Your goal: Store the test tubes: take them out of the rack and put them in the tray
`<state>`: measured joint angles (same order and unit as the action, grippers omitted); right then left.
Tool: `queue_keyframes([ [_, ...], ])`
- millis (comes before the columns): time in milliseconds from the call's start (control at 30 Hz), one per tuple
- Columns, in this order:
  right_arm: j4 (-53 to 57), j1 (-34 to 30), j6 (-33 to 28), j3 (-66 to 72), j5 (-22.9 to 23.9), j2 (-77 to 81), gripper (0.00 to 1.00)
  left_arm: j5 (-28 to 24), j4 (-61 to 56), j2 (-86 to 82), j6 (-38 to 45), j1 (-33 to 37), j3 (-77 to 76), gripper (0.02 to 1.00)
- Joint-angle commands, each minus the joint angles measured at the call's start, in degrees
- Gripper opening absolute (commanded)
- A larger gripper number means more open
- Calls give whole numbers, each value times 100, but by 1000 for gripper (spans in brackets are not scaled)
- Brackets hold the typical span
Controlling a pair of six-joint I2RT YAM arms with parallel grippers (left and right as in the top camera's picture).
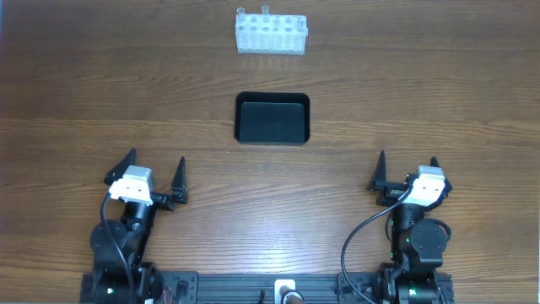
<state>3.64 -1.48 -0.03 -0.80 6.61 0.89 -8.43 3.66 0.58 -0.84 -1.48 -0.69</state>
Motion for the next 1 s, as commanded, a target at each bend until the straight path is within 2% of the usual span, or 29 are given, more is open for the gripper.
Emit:
queue_keyframes([
  [33, -15, -37, -26, 52, 52, -59, 991, -70, -2, -22, 85, -13, 35, 1000],
  [167, -15, -37, -26, 52, 52, -59, 991, -31, -170, -13, 83, -17, 35, 1000],
  [400, -15, -37, -26, 52, 52, -59, 991, -28, -1598, 1217, 85, -55, -501, 998],
  [833, -15, -37, -26, 52, 52, -59, 993, -81, -1626, 6161, -197, -551, -4507, 998],
  [1000, -13, -37, -26, 52, 52, -59, 991, 568, -1375, 7785, -245, -1016, -5877, 998],
])
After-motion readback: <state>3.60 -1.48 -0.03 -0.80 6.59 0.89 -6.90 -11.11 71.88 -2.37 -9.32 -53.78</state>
